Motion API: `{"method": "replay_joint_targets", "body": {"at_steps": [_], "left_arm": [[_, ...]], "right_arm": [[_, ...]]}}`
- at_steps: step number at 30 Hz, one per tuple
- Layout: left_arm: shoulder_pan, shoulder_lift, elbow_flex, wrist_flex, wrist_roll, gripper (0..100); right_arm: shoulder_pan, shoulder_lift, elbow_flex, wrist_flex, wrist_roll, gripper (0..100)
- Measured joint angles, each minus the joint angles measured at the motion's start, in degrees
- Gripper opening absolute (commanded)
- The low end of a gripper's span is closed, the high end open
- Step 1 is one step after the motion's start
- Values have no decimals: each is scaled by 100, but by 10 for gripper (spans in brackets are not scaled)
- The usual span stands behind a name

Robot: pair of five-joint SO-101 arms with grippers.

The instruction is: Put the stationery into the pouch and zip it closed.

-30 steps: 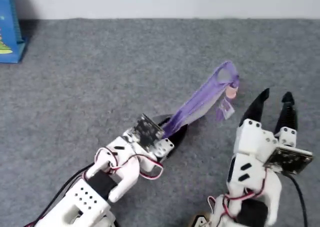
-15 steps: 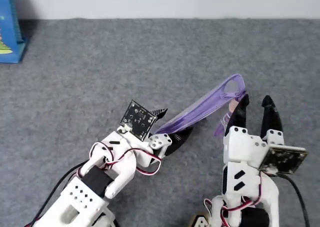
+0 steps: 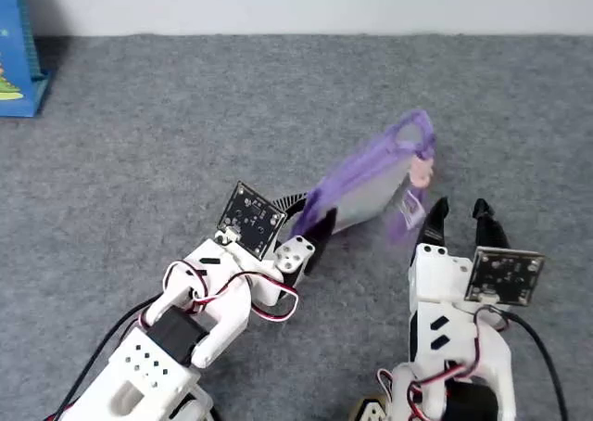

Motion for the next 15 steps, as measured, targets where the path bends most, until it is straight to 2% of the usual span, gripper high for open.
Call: {"method": "replay_joint_targets", "body": {"at_steps": [9,15], "left_arm": [[413,-105,0,290,-202,11],[527,-1301,123,1116,-211,10]], "right_arm": [[-738,-18,18,0,0,151],[-791,-18,18,97,0,151]]}}
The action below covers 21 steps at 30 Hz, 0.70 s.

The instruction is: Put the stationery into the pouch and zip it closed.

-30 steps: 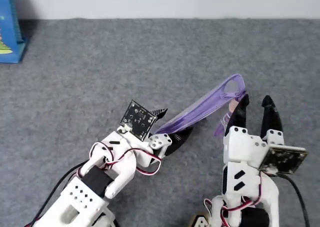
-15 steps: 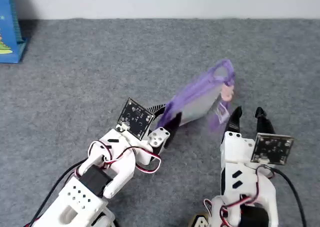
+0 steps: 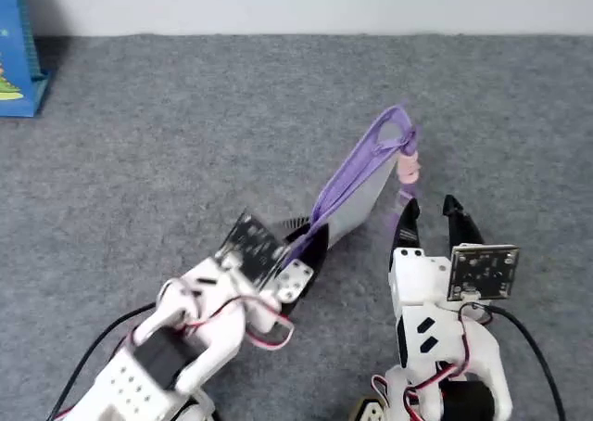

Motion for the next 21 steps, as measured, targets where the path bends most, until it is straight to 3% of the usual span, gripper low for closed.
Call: {"method": "replay_joint_targets", "body": {"at_steps": [9,14,21], "left_arm": [[53,-2549,809,1143,-334,10],[79,-2760,818,1442,-369,10],[79,-2787,818,1468,-378,10]], "right_arm": [[-325,-9,-308,949,18,151],[-1055,-9,-475,1020,18,151],[-1196,-9,-510,492,246,200]]}}
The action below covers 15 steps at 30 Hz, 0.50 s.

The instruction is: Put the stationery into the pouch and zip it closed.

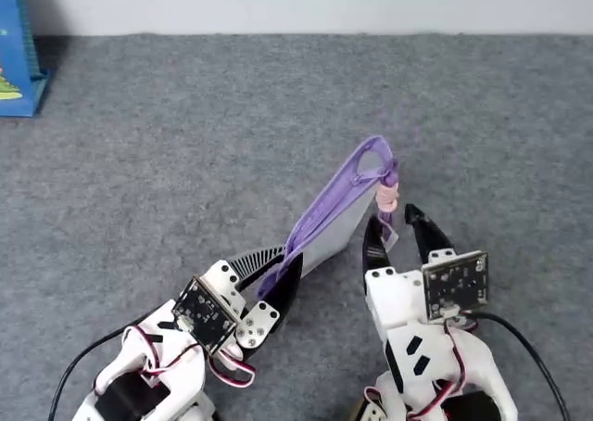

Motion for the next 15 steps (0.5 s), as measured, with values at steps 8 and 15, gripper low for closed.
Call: {"method": "replay_joint_targets", "body": {"at_steps": [8,15], "left_arm": [[0,0,0,0,0,10],[-35,0,0,0,0,10]], "right_arm": [[9,967,-62,-440,26,201],[26,2470,-598,-1011,26,196]]}}
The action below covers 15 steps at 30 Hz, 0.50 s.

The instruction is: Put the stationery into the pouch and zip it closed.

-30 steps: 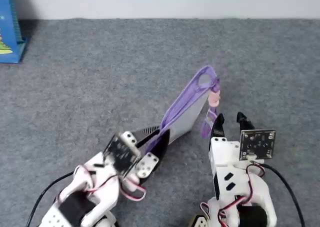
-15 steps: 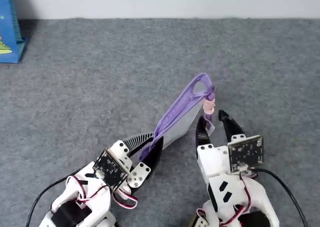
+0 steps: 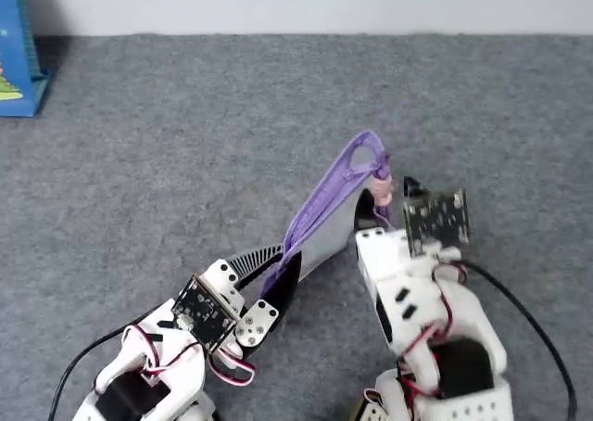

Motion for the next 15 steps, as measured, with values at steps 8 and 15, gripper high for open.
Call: {"method": "replay_joint_targets", "body": {"at_steps": [8,15], "left_arm": [[0,0,0,0,0,10],[0,-44,-9,211,0,10]], "right_arm": [[0,721,-26,-668,273,10],[387,809,-26,-958,642,9]]}}
